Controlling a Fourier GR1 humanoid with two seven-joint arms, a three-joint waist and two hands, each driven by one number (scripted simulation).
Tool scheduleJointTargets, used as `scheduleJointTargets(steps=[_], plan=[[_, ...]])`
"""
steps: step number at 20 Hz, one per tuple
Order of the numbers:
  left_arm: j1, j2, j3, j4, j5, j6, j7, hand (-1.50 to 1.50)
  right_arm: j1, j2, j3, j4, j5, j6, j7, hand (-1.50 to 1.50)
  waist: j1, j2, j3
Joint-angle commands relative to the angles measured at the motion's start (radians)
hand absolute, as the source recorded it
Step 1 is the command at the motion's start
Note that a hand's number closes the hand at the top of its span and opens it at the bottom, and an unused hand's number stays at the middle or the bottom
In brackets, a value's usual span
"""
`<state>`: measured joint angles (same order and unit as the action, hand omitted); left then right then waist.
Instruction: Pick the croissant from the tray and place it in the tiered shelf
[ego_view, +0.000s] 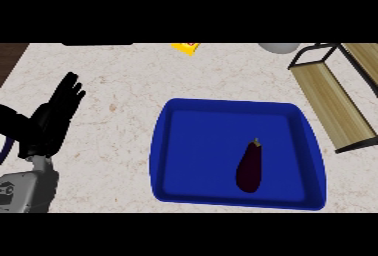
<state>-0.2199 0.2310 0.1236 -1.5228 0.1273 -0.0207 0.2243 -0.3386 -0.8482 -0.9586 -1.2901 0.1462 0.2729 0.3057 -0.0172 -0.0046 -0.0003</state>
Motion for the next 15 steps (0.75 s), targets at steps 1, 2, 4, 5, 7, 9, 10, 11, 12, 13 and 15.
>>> scheduleJointTargets(steps=[1,2,4,5,7,9,10,11,12,13,15], plan=[[-0.013,-0.004,0.000,-0.004,-0.017,0.020,0.015,0.00,0.110,-0.057,-0.126,0.005,-0.115,0.132,-0.014,-1.50,-0.001,0.001,0.000],[-0.017,0.010,0.020,0.013,0.002,0.000,0.002,0.00,0.129,-0.080,-0.184,0.063,-0.158,0.178,-0.075,-1.50,-0.008,0.000,0.001],[0.006,-0.012,-0.004,-0.002,-0.023,0.020,0.002,0.00,0.161,-0.123,-0.252,0.058,-0.225,0.257,-0.045,-1.50,-0.011,-0.002,0.000],[-0.030,0.020,0.023,-0.006,0.010,-0.003,0.038,0.00,0.195,-0.109,-0.290,0.078,-0.247,0.287,-0.087,-1.50,-0.013,-0.002,0.001],[-0.007,0.001,-0.012,-0.052,-0.024,0.020,0.060,0.00,0.213,-0.170,-0.312,0.119,-0.283,0.354,-0.090,-1.50,-0.001,0.000,0.001],[0.008,-0.011,0.002,-0.010,-0.022,0.012,-0.013,0.00,0.287,-0.158,-0.359,0.153,-0.277,0.395,-0.200,-1.50,0.000,0.002,0.001],[-0.012,0.000,0.001,-0.041,-0.013,0.011,0.041,0.00,0.319,-0.108,-0.358,0.072,-0.279,0.416,-0.216,-1.50,-0.001,0.001,0.001],[0.022,0.026,0.039,-0.017,0.026,-0.038,-0.002,0.00,0.346,-0.126,-0.382,0.132,-0.267,0.432,-0.289,-1.50,0.001,0.002,0.001],[-0.006,-0.022,-0.006,-0.010,-0.022,0.015,0.005,0.00,0.360,-0.121,-0.386,0.060,-0.281,0.451,-0.260,-1.50,-0.002,0.002,0.000],[-0.034,-0.021,-0.005,0.030,-0.017,0.008,0.007,0.00,0.373,-0.070,-0.372,0.005,-0.278,0.458,-0.278,-1.50,-0.003,0.003,0.000],[-0.002,-0.015,0.000,-0.002,-0.024,0.009,0.002,0.00,0.429,-0.094,-0.408,0.055,-0.261,0.493,-0.352,-1.50,0.004,0.002,0.001]])
